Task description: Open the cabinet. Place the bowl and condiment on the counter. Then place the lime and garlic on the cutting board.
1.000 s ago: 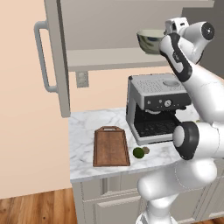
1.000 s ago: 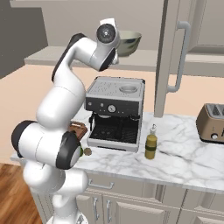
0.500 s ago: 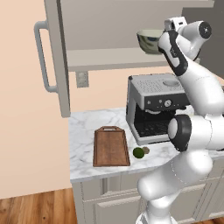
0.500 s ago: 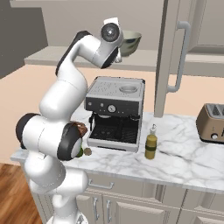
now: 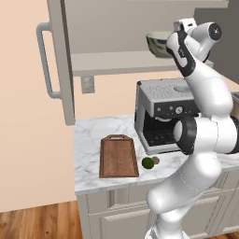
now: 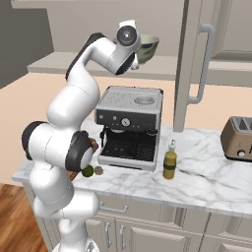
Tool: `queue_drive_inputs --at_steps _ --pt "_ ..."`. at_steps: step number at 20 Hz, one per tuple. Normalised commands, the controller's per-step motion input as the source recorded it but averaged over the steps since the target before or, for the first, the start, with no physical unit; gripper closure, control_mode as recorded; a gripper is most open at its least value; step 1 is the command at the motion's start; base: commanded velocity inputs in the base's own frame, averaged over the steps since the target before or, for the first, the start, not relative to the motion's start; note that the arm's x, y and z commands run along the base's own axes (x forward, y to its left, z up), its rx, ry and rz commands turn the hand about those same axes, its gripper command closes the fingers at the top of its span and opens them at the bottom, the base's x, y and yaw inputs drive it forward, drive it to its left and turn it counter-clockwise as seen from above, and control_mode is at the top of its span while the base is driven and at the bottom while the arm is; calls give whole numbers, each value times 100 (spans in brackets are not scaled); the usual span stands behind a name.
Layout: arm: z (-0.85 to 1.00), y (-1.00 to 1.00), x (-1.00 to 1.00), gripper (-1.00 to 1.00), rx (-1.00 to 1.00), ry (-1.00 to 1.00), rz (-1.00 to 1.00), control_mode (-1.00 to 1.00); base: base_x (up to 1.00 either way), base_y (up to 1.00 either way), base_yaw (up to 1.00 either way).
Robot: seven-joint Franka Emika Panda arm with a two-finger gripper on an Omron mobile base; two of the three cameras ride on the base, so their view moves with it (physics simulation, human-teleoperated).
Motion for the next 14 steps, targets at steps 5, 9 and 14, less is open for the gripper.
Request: queue_drive_inputs --at_steps 5,9,14 --pt "-7 0 22 -100 -1 2 0 -100 0 0 0" --pt "-8 0 23 -100 -1 2 0 -100 0 0 0" --pt "-9 0 25 -100 -1 2 0 -100 0 0 0"
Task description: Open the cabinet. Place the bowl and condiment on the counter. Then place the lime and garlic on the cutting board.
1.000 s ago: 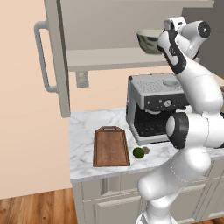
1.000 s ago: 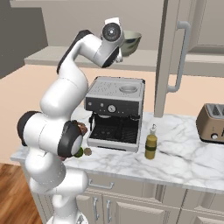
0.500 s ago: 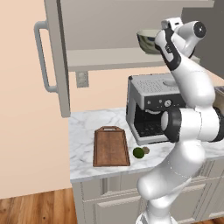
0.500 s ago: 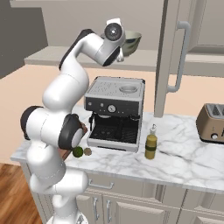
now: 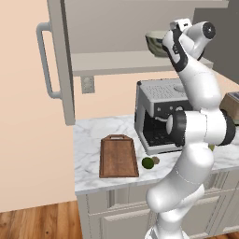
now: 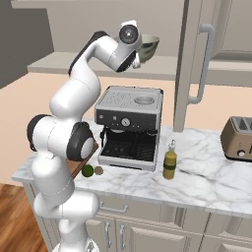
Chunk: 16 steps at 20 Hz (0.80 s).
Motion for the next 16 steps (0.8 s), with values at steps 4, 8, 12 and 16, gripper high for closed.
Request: queue_drive_inputs --at_steps 4,8,12,16 --pt "-1 0 10 -100 0 3 2 -100 0 0 0" --pt "-9 0 2 100 0 3 1 -100 0 0 0" --pt "-11 0 0 100 0 6 0 -100 0 0 0" --pt "-3 0 -3 100 0 1 0 -100 0 0 0"
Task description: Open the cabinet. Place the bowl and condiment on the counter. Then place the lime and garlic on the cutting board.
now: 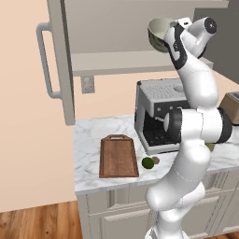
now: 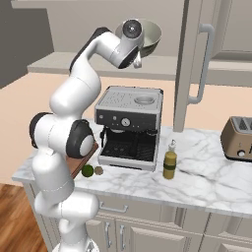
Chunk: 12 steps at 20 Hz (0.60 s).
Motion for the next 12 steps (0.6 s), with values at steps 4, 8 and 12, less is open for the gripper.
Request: queue_drive_inputs --at_steps 4,8,12 --pt "0 0 -11 100 2 -1 0 -100 0 0 0" --pt "0 0 -18 100 1 -2 0 -100 0 0 0" --pt "4 0 -24 100 0 -2 0 -100 0 0 0"
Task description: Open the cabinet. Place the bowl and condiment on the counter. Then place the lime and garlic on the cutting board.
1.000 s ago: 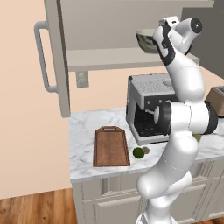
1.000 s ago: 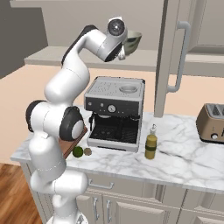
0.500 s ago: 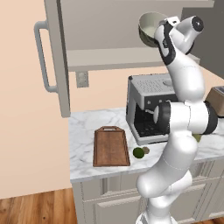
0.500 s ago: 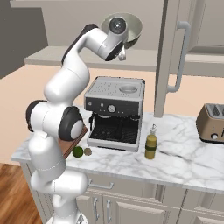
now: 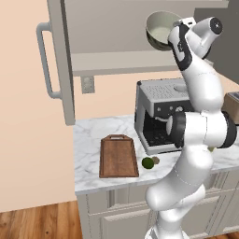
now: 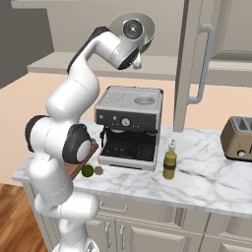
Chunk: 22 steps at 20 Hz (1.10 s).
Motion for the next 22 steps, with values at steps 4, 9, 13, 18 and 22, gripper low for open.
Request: queue_drive_inputs --at_steps 4,9,13,18,22 --pt "6 0 -34 100 0 -4 0 -100 0 0 0" --pt "12 1 -37 100 0 -3 0 -100 0 0 0" --pt "2 6 -38 100 0 0 0 -100 0 0 0" --pt "0 14 -38 100 0 0 0 -100 0 0 0" --pt "0 15 -41 100 0 0 0 -100 0 0 0"
